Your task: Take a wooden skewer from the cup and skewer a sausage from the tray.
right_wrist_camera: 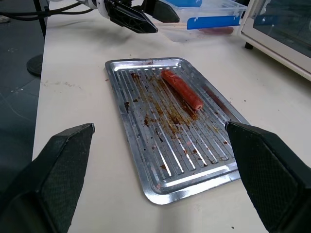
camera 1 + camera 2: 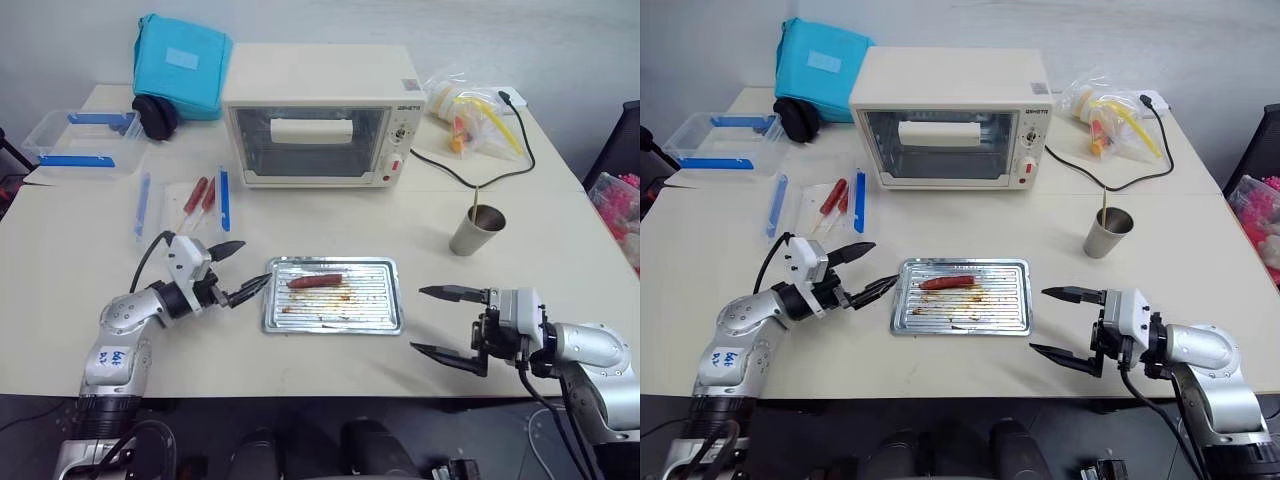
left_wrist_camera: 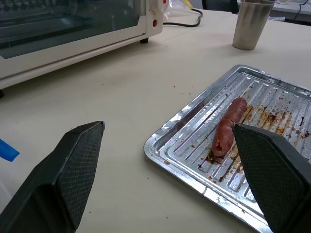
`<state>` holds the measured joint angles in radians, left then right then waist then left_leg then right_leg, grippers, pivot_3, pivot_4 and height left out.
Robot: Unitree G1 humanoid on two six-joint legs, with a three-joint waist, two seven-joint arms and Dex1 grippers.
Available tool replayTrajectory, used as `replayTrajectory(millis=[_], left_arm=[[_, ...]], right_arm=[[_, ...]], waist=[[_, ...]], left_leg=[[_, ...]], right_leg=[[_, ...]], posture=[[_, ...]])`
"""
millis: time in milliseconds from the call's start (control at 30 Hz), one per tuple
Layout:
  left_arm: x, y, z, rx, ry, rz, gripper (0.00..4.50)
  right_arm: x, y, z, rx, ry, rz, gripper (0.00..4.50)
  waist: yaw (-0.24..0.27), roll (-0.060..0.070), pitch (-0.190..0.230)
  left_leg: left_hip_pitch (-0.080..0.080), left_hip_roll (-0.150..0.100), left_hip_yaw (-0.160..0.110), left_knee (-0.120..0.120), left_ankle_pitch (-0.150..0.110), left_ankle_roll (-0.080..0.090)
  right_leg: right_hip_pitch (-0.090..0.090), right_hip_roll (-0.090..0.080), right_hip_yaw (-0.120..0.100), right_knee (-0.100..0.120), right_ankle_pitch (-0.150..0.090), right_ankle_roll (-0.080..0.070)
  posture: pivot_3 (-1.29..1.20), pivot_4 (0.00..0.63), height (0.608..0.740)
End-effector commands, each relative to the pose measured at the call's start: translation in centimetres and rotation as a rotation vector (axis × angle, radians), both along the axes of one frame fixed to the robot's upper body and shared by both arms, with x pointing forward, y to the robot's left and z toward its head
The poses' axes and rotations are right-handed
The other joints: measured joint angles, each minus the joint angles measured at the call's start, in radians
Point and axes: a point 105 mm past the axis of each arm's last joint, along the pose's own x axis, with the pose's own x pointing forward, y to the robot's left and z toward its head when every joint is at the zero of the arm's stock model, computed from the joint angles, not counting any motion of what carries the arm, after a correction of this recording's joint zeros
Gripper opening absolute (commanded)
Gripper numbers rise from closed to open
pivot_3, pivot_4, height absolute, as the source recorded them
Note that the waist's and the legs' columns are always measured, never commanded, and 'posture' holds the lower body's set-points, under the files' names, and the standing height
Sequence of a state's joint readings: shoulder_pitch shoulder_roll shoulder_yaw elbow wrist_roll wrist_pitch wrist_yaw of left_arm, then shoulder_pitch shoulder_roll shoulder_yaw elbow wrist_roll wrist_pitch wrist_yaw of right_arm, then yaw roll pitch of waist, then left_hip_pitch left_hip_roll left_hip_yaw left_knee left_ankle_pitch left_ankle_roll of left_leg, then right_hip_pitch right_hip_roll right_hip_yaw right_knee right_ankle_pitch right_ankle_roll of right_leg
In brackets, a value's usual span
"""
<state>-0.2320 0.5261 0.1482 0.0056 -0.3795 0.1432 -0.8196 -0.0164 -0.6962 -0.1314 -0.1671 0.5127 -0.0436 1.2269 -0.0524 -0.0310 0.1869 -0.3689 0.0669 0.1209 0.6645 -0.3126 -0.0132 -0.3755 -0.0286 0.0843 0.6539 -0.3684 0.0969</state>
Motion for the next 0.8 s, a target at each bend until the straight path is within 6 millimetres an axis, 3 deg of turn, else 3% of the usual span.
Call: replayTrajectory(millis=[33, 167, 233, 367, 567, 667, 800], left_arm=[[-0.5, 0.5, 1.4, 0.033, -0.054, -0.003, 4.46], [-1.9, 0.1, 2.1, -0.026, -0.013, -0.104, 4.46], [-3.2, -0.1, 2.8, -0.048, 0.011, -0.209, 4.46], [-5.2, 0.3, 3.3, 0.029, 0.052, -0.328, 4.46], [-6.1, 0.7, 3.6, 0.017, 0.069, -0.356, 4.46], [-5.9, 0.0, 3.7, 0.007, 0.053, -0.367, 4.46], [-5.5, -0.7, 4.2, 0.005, 0.018, -0.369, 4.46]], right_arm=[[0.3, -0.2, 0.5, 0.018, -0.035, -0.020, 4.50], [0.6, -0.7, 1.0, 0.039, -0.060, -0.065, 4.50], [0.6, -2.0, 2.2, 0.057, -0.087, -0.135, 4.50], [-0.1, -6.5, 3.5, 0.032, -0.111, -0.318, 4.50], [-1.0, -12.8, 3.8, 0.023, -0.136, -0.577, 4.50], [-0.9, -13.3, 4.0, 0.031, -0.141, -0.595, 4.50], [0.4, -12.3, 6.9, 0.144, -0.110, -0.565, 4.50]], waist=[[0.000, 0.000, 0.000], [0.000, 0.000, 0.000], [-0.001, 0.000, 0.000], [0.005, 0.000, 0.000], [0.003, 0.000, 0.000], [-0.001, 0.000, 0.000], [-0.008, 0.002, 0.001]], left_leg=[[0.000, 0.000, 0.000, 0.000, 0.000, 0.000], [0.000, 0.000, 0.000, 0.000, 0.000, 0.000], [0.000, 0.000, 0.000, 0.000, 0.000, 0.000], [-0.001, 0.000, 0.000, 0.000, 0.000, 0.000], [0.000, -0.001, 0.000, 0.000, 0.000, 0.000], [0.000, -0.001, 0.000, -0.001, 0.000, 0.001], [0.001, 0.000, 0.001, -0.001, 0.000, 0.000]], right_leg=[[0.000, 0.000, 0.000, 0.000, 0.000, 0.000], [0.000, 0.000, 0.000, 0.000, 0.000, 0.000], [0.000, 0.000, 0.000, 0.000, 0.000, 0.000], [0.000, -0.001, -0.001, -0.001, 0.000, 0.000], [0.001, -0.001, 0.000, -0.001, 0.000, 0.000], [0.001, 0.000, 0.000, -0.002, 0.000, 0.000], [0.001, 0.001, 0.001, -0.001, 0.000, 0.000]], posture=[[0.00, 0.150, 0.740], [0.00, 0.150, 0.740], [0.00, 0.150, 0.740], [0.00, 0.150, 0.740], [0.00, 0.150, 0.740], [0.00, 0.150, 0.740], [0.00, 0.150, 0.740]])
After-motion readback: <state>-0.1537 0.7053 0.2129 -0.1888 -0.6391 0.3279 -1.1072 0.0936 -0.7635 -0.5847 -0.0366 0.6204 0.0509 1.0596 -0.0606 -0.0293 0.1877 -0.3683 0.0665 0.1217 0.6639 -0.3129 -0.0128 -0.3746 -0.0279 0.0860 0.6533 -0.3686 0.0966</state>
